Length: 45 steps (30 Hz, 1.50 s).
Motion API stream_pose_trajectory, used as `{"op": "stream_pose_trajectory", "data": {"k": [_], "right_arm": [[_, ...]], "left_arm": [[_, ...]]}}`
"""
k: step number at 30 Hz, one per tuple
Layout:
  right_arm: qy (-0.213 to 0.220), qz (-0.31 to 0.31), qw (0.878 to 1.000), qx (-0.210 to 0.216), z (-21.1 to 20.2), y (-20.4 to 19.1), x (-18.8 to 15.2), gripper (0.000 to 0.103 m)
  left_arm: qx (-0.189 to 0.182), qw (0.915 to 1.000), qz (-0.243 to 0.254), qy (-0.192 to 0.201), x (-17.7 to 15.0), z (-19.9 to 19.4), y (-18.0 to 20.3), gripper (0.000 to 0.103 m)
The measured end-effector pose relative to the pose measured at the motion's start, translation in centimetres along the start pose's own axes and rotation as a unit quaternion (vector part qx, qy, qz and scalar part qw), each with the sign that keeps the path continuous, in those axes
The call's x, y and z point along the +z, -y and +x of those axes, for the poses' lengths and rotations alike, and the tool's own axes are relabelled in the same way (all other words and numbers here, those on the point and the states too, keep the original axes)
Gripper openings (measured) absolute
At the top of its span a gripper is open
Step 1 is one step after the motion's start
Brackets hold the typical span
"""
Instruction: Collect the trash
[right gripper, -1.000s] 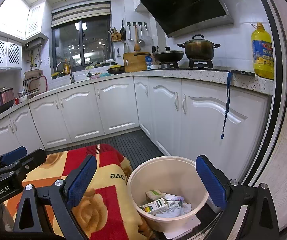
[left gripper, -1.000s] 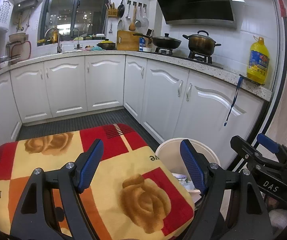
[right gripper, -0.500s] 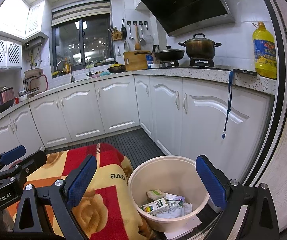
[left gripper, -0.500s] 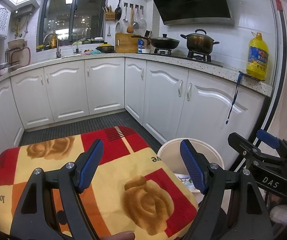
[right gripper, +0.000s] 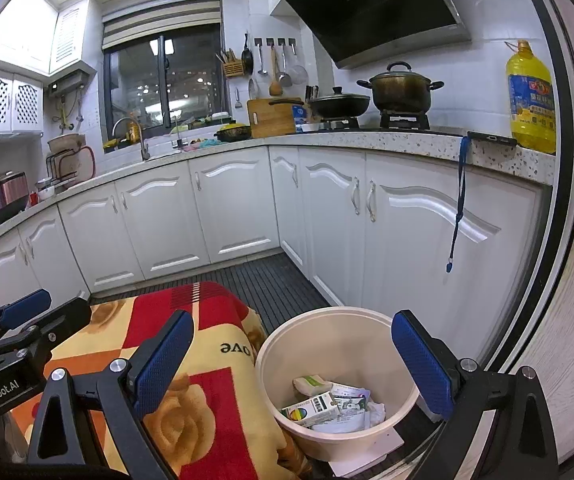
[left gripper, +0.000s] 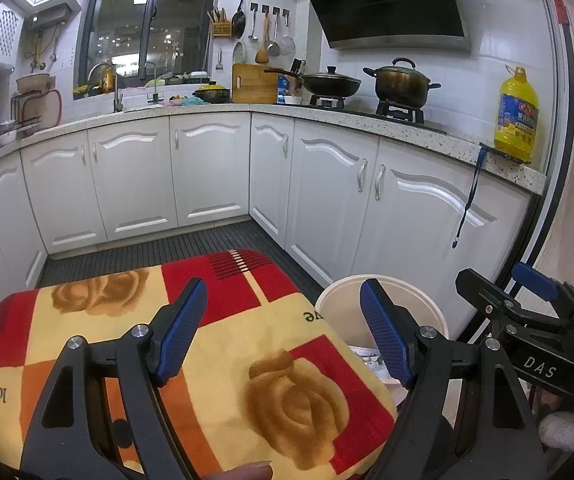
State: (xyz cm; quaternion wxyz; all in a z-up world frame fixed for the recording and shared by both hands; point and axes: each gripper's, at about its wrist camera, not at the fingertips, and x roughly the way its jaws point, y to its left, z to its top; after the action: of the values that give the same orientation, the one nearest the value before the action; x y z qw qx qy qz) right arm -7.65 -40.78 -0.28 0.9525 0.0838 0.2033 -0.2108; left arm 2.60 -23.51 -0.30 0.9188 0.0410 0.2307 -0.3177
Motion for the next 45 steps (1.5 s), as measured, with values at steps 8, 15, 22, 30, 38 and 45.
{"op": "stream_pose_trajectory", "data": {"k": [8,15,22,30,38,45], "right_arm": [[-0.002,-0.002,1.0,0.001,0.0,-0.14,-0.05,0.098],[-0.002,-0.002,1.0,0.001,0.04,-0.11,-0.01,0.098],[-0.004,-0.001,1.0,0.001,-0.01,-0.01,-0.09,0.099],[-0.005,-0.001,1.0,0.001,0.05,0.17,-0.08,0.099],[-0.006,-0.001,1.0,0.001,0.07,0.2,-0.07,0.099],[-0.007,-0.001,1.0,0.001,0.14,0.32,-0.13,0.099]], "left_arm": [[0.001,1.0,0.002,0.002,-0.01,-0.07,0.11,0.078],[0.003,1.0,0.003,0.001,0.04,-0.08,0.17,0.078],[0.002,1.0,0.006,0.0,0.04,-0.09,0.49,0.078],[0.0,1.0,0.009,-0.002,-0.15,0.04,0.68,0.078],[-0.003,0.9999,0.009,-0.005,-0.31,0.29,0.65,0.078],[-0.006,0.9999,0.009,-0.007,-0.38,0.5,0.66,0.078]]}}
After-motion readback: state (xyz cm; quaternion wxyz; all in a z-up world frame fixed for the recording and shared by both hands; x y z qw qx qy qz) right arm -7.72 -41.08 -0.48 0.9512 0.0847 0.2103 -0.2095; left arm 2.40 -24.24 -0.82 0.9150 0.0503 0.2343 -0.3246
